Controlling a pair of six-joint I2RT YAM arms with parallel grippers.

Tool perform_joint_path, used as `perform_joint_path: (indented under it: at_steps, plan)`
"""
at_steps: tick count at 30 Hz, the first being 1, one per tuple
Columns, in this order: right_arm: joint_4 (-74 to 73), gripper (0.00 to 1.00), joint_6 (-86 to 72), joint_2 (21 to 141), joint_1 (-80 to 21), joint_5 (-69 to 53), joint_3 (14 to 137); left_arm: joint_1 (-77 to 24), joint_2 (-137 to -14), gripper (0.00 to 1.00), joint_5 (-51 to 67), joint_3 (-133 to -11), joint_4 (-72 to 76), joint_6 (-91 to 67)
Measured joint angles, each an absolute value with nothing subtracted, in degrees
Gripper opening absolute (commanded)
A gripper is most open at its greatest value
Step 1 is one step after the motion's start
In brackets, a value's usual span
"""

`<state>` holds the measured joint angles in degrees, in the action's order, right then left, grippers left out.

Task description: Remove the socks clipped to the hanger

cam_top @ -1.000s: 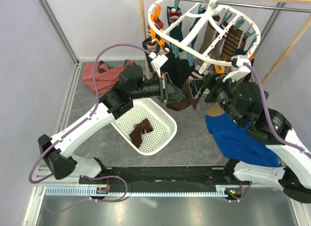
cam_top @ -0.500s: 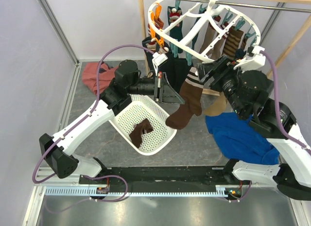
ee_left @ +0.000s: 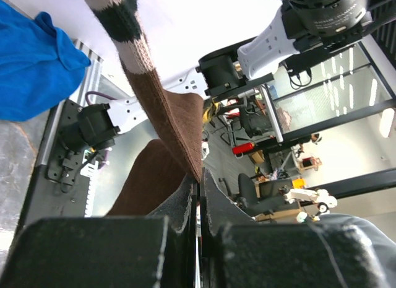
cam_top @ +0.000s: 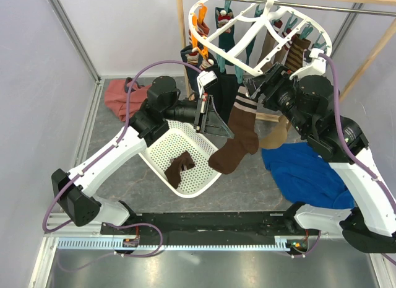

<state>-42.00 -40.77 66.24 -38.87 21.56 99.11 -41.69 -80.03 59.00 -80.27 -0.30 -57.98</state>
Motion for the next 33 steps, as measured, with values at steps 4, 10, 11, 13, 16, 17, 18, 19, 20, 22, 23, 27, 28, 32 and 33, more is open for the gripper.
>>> perform_joint_path:
  at_steps: [4, 10, 11, 13, 16, 17, 18, 19, 20, 22, 23, 27, 28, 32, 33]
  plan:
    - [-38.2, 0.79, -41.2, 64.3, -38.3, 20.1, 94.6, -41.7, -80.7, 0.02, 59.8, -80.3, 0.2, -59.2]
    - [-32.2, 0.78, -42.0, 61.2, -37.5, 16.9, 85.8, -40.9, -83.1, 0.02, 60.9, -81.2, 0.6, -61.1]
    - [-31.2, 0.77, -42.2, 60.9, -37.4, 16.5, 84.7, -40.6, -83.5, 0.02, 61.2, -81.3, 0.6, -61.4]
    - [-30.2, 0.73, -42.3, 60.4, -37.3, 15.9, 83.5, -40.0, -83.9, 0.02, 61.7, -81.5, 0.6, -61.7]
    - [-28.9, 0.61, -42.7, 59.3, -37.2, 14.7, 82.2, -39.2, -84.5, 0.02, 61.8, -81.9, 0.4, -61.9]
    - [-28.7, 0.58, -42.8, 59.0, -37.1, 14.5, 82.1, -39.0, -84.8, 0.03, 61.7, -82.3, -0.2, -61.8]
    - [-28.3, 0.55, -42.9, 58.7, -37.1, 14.1, 81.8, -38.9, -85.1, 0.05, 61.6, -83.1, -1.7, -61.5]
    - [-27.8, 0.47, -43.3, 58.3, -37.1, 13.6, 81.6, -38.7, -85.4, 0.09, 61.2, -84.0, -3.5, -60.6]
    - [-27.4, 0.44, -43.5, 57.9, -37.1, 13.3, 81.2, -38.7, -85.7, 0.12, 60.4, -85.2, -5.8, -59.5]
    - [-26.7, 0.37, -44.2, 57.1, -37.1, 12.4, 80.5, -38.6, -86.3, 0.23, 58.5, -88.0, -10.0, -56.7]
    - [-26.4, 0.35, -44.5, 56.9, -37.1, 12.0, 80.2, -38.6, -86.4, 0.27, 57.3, -89.2, -12.3, -55.3]
    - [-25.1, 0.21, -45.8, 56.8, -37.0, 10.4, 79.5, -38.6, -86.4, 0.46, 50.6, -93.0, -19.9, -49.7]
    - [-24.8, 0.15, -46.0, 56.9, -37.0, 10.3, 79.4, -38.6, -86.4, 0.52, 48.8, -93.5, -21.3, -48.8]
    - [-24.0, 0.1, -46.9, 57.6, -37.0, 10.5, 79.1, -38.6, -85.6, 0.61, 39.2, -94.5, -27.6, -44.0]
    - [-23.9, 0.1, -47.0, 57.8, -37.0, 10.6, 79.1, -38.6, -85.3, 0.64, 37.6, -94.5, -28.6, -43.0]
